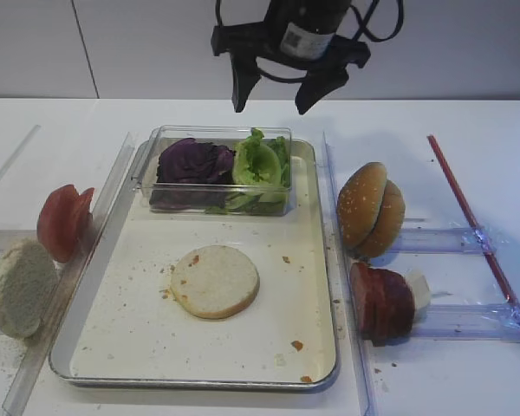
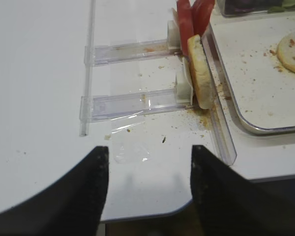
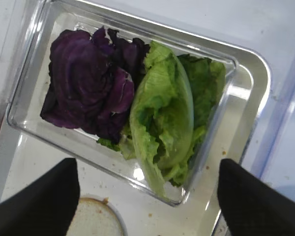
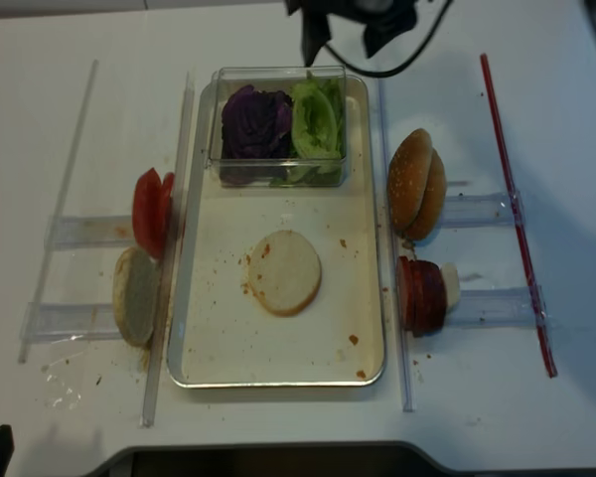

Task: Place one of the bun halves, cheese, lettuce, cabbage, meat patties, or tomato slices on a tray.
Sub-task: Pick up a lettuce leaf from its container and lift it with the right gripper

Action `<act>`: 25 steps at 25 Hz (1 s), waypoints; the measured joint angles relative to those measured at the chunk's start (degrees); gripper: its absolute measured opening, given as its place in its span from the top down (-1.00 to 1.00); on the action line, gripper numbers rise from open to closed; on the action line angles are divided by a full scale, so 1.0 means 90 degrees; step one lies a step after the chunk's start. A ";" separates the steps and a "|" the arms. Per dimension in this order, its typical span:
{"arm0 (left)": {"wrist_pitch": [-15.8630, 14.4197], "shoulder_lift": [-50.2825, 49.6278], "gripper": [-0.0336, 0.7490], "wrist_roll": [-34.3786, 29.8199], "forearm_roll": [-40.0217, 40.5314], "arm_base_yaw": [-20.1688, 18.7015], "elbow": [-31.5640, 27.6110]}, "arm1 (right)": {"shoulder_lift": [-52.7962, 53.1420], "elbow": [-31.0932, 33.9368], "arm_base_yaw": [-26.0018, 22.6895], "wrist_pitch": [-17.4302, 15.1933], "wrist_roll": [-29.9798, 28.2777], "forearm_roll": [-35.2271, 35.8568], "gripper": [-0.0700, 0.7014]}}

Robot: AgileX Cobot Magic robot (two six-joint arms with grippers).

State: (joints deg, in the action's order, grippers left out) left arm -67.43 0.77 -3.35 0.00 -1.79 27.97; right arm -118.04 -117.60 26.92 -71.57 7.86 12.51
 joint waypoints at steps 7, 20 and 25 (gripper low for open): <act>0.0000 0.0000 -0.01 0.0000 0.0000 0.0000 -0.0004 | -0.0873 -0.0620 0.0074 0.0011 0.0025 -0.0012 -0.66; 0.0000 0.0000 -0.01 0.0000 0.0000 0.0000 -0.0004 | -0.1227 -0.0657 0.0074 0.0224 -0.0011 -0.0037 -0.66; 0.0000 0.0000 -0.01 0.0000 0.0000 0.0000 -0.0004 | -0.1296 -0.0673 0.0077 0.0456 -0.0115 0.0046 -0.66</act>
State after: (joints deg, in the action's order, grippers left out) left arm -67.43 0.77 -3.35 0.00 -1.79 27.93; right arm -129.71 -123.66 27.61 -67.46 6.83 12.93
